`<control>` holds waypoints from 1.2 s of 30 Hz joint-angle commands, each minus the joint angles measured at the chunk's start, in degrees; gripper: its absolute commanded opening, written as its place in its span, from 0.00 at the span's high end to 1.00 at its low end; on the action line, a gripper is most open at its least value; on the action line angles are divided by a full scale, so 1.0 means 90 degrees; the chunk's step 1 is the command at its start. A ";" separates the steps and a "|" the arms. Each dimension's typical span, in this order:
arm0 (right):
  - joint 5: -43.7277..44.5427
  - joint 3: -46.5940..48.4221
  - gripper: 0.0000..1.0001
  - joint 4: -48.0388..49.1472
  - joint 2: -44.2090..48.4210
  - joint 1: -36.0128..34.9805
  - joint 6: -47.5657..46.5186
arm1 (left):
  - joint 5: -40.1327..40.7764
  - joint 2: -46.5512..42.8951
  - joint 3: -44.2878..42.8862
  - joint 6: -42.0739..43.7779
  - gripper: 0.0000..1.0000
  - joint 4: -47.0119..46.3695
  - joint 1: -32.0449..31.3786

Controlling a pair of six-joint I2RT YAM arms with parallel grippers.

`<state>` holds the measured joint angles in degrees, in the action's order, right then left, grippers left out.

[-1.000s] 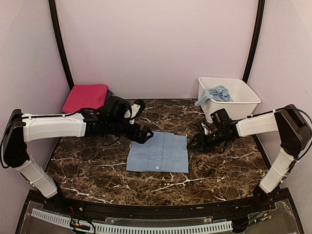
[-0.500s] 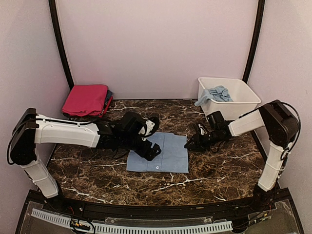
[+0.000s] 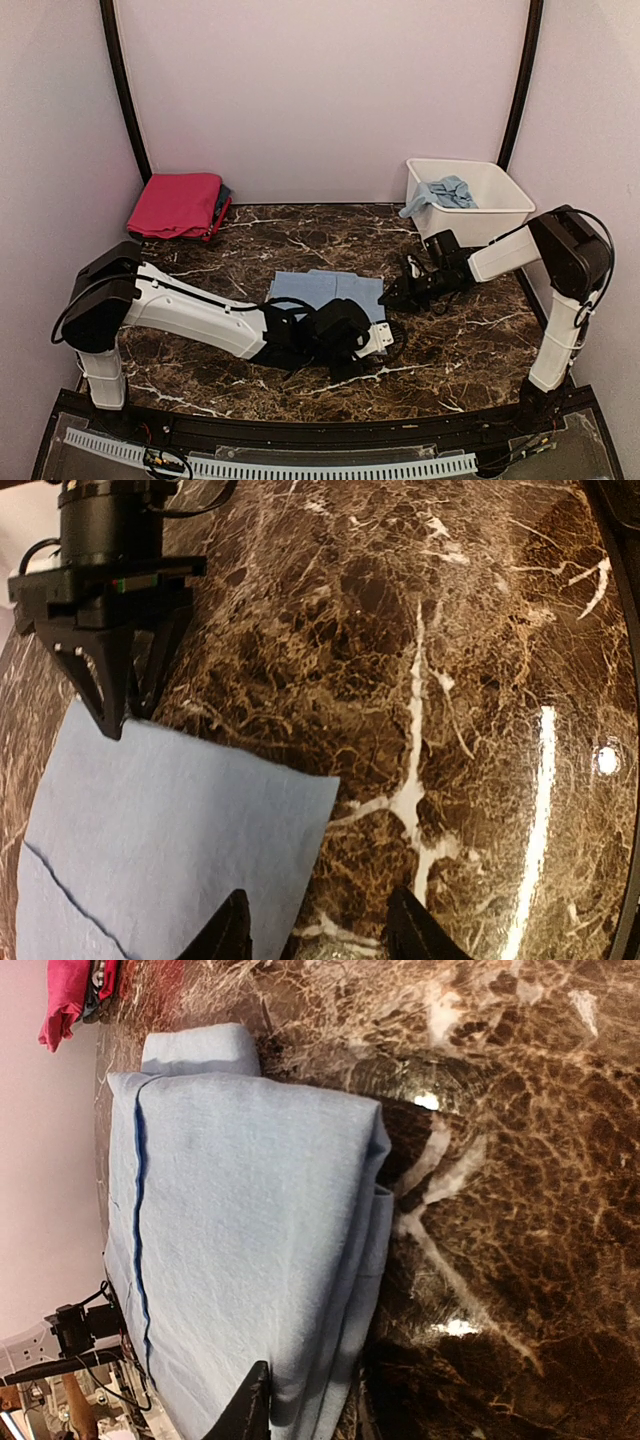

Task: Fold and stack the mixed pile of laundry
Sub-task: Smooth out the square-folded shirt at the center of the board, then pick up the square-folded shirt from the center of the board.

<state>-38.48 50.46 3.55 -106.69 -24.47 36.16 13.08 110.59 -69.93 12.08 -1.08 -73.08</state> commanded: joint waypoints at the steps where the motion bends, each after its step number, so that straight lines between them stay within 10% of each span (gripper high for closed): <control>1: 0.0012 -0.0142 0.73 0.0045 0.0211 0.0005 0.0052 | -0.0090 0.0241 -0.0402 0.0927 0.56 -0.0322 -0.0004; 16: 0.0015 -0.0221 0.69 -0.0118 0.0528 0.0019 0.0052 | -0.0314 0.1503 -0.1290 0.1339 0.65 -0.0390 0.0019; 28: -0.0046 -0.0460 0.65 -0.0117 0.0854 0.0015 0.0119 | -0.0147 0.1164 -0.0779 0.1400 0.95 -0.0751 0.0063; 36: -0.0228 -0.0750 0.41 0.0045 0.1036 0.0013 0.0313 | -0.0326 0.0540 -0.0447 0.1332 1.00 -0.1250 0.0085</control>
<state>-39.24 45.12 2.66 -100.22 -24.47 38.06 11.38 121.97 -75.53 24.43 -9.23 -72.77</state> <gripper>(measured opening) 0.564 0.011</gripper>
